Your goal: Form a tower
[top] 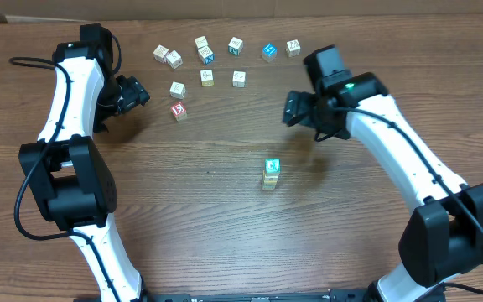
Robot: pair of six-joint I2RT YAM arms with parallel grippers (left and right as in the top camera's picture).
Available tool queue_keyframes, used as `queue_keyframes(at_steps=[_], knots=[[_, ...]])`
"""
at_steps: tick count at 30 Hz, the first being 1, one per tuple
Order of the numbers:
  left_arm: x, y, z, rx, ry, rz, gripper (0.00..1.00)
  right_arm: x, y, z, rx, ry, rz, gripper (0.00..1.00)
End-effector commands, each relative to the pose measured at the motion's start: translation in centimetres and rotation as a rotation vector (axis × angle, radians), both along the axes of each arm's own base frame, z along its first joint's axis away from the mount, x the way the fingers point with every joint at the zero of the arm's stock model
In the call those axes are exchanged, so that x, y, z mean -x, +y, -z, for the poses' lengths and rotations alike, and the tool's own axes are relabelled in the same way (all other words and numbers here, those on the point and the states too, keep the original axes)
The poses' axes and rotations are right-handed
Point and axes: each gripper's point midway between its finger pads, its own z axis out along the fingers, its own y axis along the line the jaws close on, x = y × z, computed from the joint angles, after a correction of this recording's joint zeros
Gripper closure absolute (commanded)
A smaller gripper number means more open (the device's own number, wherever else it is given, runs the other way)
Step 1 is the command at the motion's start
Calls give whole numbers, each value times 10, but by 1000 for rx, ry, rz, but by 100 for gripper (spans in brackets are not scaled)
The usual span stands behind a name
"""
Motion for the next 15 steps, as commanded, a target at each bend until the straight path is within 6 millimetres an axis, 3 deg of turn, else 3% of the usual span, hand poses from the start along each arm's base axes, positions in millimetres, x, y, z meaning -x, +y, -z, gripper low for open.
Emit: queue_keyframes(at_steps=[1, 6, 15], knots=[[-4, 1, -16, -14, -39, 17, 0, -6, -17, 0, 10, -6, 38, 0], [-4, 1, -16, -14, -39, 17, 1, -10, -30, 0, 10, -8, 73, 0], [-4, 1, -16, -14, -39, 17, 0, -10, -30, 0, 10, -8, 73, 0]])
